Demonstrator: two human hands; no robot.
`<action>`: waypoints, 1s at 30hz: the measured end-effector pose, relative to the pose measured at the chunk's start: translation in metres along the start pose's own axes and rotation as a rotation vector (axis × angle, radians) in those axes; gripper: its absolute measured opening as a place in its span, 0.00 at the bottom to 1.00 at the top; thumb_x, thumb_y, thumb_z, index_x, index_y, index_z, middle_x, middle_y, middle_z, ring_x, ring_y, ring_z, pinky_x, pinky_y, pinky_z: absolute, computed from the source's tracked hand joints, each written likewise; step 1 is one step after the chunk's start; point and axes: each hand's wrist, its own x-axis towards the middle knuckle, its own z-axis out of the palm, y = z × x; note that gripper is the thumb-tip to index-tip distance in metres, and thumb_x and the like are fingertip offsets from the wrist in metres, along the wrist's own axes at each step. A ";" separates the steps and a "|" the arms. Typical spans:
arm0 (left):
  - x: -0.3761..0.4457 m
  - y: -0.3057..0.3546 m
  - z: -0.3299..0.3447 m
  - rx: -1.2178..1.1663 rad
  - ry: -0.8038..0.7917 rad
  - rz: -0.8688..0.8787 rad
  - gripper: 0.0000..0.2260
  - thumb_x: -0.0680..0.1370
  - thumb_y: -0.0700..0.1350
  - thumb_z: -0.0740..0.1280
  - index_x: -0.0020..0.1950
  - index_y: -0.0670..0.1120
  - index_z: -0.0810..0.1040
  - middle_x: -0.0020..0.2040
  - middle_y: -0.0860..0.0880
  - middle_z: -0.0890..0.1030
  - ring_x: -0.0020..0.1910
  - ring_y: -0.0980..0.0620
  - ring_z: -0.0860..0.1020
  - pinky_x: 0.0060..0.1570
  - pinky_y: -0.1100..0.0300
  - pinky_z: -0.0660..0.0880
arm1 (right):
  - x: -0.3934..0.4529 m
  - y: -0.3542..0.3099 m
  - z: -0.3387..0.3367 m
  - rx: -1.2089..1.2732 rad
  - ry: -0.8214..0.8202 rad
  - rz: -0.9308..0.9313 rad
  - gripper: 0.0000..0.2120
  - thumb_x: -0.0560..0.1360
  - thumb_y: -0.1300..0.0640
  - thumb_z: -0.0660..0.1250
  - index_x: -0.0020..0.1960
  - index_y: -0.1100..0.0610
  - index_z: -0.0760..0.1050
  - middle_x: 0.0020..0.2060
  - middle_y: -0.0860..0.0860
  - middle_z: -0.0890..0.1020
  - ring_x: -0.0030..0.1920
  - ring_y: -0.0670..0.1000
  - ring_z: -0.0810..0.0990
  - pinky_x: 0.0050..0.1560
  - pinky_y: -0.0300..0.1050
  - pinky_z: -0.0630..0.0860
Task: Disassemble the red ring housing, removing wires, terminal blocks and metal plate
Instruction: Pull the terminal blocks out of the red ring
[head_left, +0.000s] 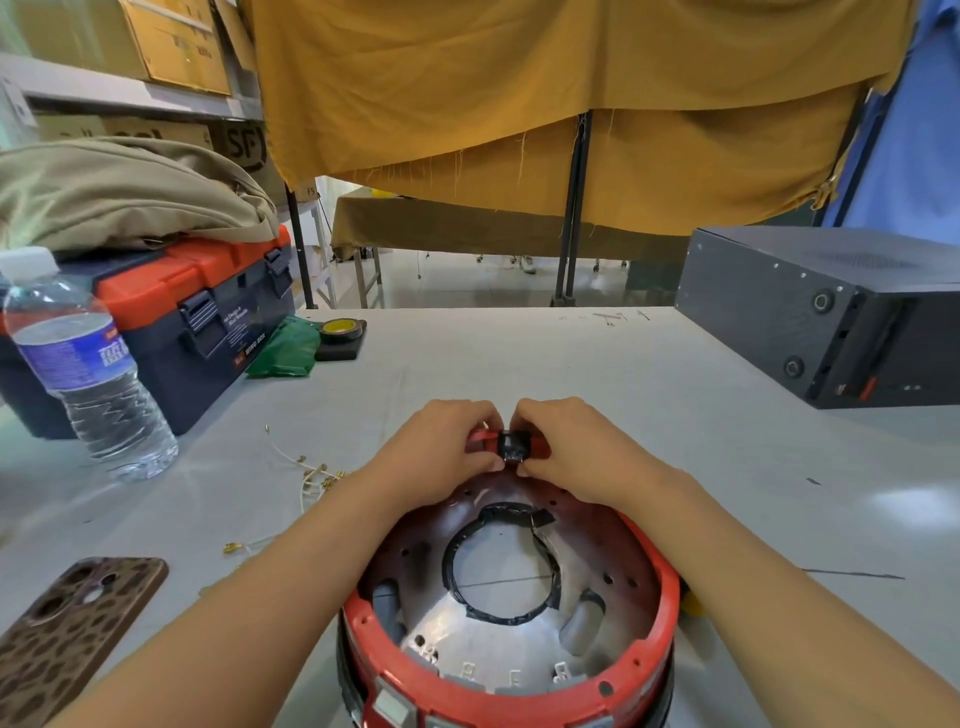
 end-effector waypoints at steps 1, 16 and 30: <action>0.000 -0.001 0.000 -0.021 0.006 0.014 0.11 0.72 0.45 0.71 0.54 0.47 0.78 0.48 0.49 0.80 0.48 0.50 0.76 0.50 0.56 0.72 | 0.000 0.001 0.000 0.010 0.003 0.008 0.11 0.72 0.55 0.71 0.50 0.52 0.72 0.46 0.51 0.79 0.47 0.54 0.76 0.47 0.55 0.76; 0.004 -0.002 0.001 -0.059 -0.033 0.056 0.11 0.74 0.42 0.70 0.55 0.47 0.78 0.49 0.48 0.81 0.49 0.49 0.76 0.51 0.54 0.72 | -0.001 -0.003 -0.001 -0.140 -0.034 -0.015 0.10 0.77 0.53 0.66 0.53 0.56 0.67 0.50 0.54 0.78 0.48 0.57 0.75 0.46 0.52 0.72; 0.002 -0.001 -0.001 -0.071 -0.064 0.069 0.10 0.77 0.42 0.66 0.58 0.46 0.75 0.51 0.47 0.81 0.49 0.48 0.76 0.52 0.53 0.72 | 0.000 -0.002 -0.001 -0.122 -0.026 0.009 0.11 0.77 0.52 0.64 0.54 0.55 0.66 0.46 0.54 0.79 0.43 0.55 0.72 0.41 0.50 0.69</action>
